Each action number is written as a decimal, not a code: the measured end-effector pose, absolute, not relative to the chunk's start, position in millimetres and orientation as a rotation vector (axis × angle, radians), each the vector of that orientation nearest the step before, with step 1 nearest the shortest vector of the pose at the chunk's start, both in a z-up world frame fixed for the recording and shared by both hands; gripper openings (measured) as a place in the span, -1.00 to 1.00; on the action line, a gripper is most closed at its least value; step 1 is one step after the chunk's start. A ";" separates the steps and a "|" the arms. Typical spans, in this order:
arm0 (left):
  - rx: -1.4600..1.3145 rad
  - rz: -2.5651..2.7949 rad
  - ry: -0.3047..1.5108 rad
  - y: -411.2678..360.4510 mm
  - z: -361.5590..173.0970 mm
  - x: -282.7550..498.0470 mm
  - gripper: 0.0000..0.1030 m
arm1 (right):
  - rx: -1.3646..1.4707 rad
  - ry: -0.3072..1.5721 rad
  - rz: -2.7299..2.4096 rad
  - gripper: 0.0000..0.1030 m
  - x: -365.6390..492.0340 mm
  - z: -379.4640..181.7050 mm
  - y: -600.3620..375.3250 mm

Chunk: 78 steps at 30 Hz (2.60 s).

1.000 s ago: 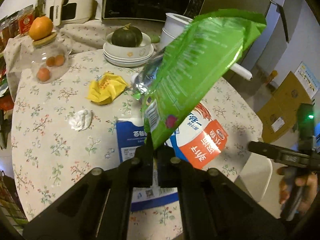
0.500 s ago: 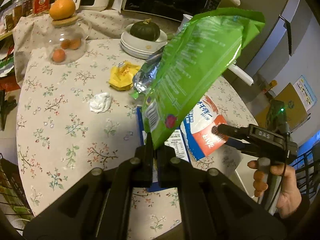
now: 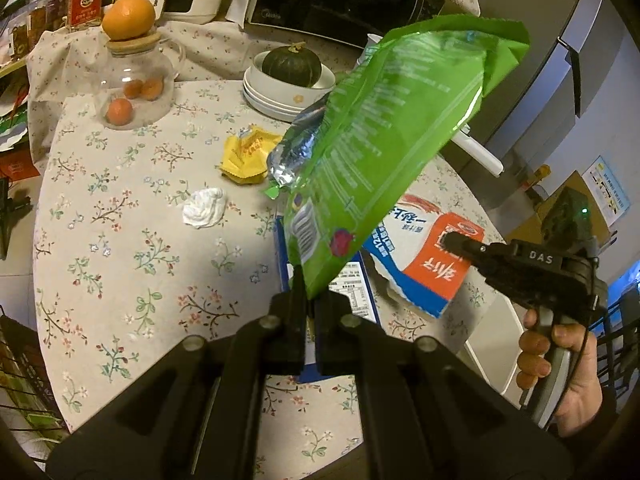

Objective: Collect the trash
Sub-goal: 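Lift the green bag with the left tool while the right tool carries the orange carton toward the bin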

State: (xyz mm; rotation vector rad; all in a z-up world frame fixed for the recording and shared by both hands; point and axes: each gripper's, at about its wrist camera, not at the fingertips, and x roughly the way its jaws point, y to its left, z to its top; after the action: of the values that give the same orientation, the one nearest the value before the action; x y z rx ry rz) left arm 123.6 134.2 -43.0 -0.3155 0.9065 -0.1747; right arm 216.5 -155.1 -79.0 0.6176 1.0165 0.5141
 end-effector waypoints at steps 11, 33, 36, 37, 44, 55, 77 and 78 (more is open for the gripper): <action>-0.345 -0.232 0.904 121.4 -36.8 124.0 -0.94 | 0.549 0.914 0.522 -0.93 203.8 -39.9 -179.3; -0.324 -0.326 0.933 79.2 -38.7 125.8 -0.94 | 0.506 0.851 0.453 -0.94 175.2 -8.6 -252.5; -0.316 -0.333 0.934 74.0 -39.0 125.8 -0.94 | 0.477 0.824 0.416 -0.94 171.5 -3.3 -263.0; -0.314 -0.335 0.935 72.5 -39.0 125.7 -0.94 | 0.459 0.815 0.405 -0.94 171.1 -1.4 -266.2; -0.298 -0.337 0.949 65.4 -42.9 125.9 -0.94 | 0.400 0.881 0.340 -0.93 178.3 -18.9 -276.0; -0.293 -0.341 0.956 63.9 -43.2 125.6 -0.94 | 0.367 1.013 0.333 -0.85 186.9 -50.0 -263.2; -0.213 -0.497 0.972 -7.5 -34.0 121.0 -0.94 | 0.360 0.911 0.224 -0.93 137.2 -8.9 -334.7; -0.205 -0.508 0.974 -14.5 -33.9 120.4 -0.94 | 0.364 0.913 0.213 -0.93 134.2 -9.4 -341.0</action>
State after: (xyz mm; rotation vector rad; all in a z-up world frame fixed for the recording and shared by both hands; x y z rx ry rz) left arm 120.4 -14.5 -33.9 -0.2045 0.9741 -0.5075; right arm 134.2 -341.0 -9.4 0.3637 0.9132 0.2134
